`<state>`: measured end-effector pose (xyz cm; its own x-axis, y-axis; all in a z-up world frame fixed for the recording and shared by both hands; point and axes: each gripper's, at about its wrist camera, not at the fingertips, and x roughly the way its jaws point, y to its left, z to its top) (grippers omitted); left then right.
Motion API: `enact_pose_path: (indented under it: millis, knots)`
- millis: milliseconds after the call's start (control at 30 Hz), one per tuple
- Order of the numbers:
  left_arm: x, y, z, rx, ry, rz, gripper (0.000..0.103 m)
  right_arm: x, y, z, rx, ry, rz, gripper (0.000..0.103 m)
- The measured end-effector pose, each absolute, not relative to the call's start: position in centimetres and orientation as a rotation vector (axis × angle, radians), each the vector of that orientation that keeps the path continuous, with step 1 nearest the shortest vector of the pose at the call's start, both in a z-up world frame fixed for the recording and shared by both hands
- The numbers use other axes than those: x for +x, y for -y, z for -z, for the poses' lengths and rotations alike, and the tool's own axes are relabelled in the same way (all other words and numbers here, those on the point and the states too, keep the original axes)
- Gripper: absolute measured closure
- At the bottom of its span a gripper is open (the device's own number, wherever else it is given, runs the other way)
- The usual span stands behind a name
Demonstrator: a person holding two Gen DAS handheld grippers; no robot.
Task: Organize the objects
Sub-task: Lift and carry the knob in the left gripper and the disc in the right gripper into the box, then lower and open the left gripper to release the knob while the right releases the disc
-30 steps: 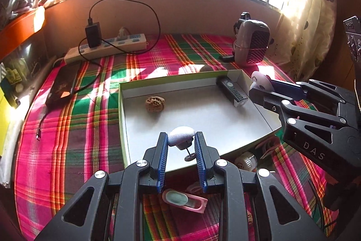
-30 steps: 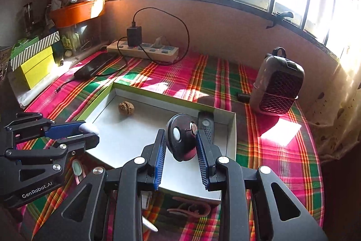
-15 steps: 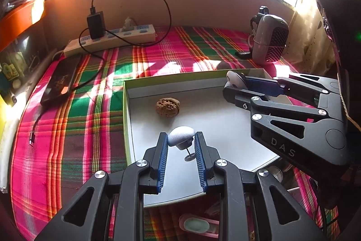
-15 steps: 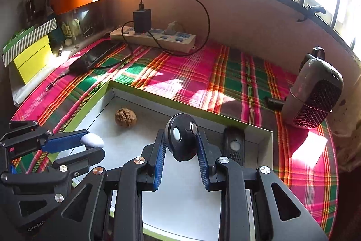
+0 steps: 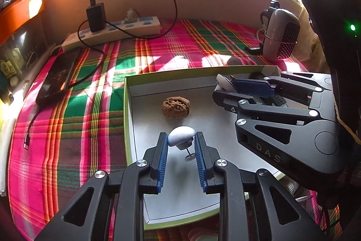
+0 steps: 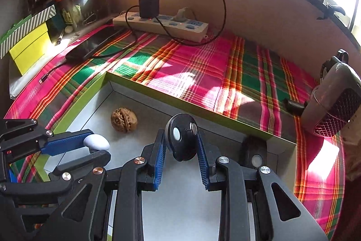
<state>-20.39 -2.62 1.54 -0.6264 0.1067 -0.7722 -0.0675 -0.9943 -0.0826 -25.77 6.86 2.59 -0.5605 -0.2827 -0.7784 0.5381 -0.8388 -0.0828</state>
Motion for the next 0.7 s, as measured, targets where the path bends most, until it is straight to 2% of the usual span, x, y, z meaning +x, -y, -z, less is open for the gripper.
enact_pose_path:
  millis: [700]
  knots:
    - [-20.71,2.22,-1.32,-1.310,0.034,-2.745,0.081,-26.56,-6.44,-1.76,1.145,-0.475,2.382,0.075]
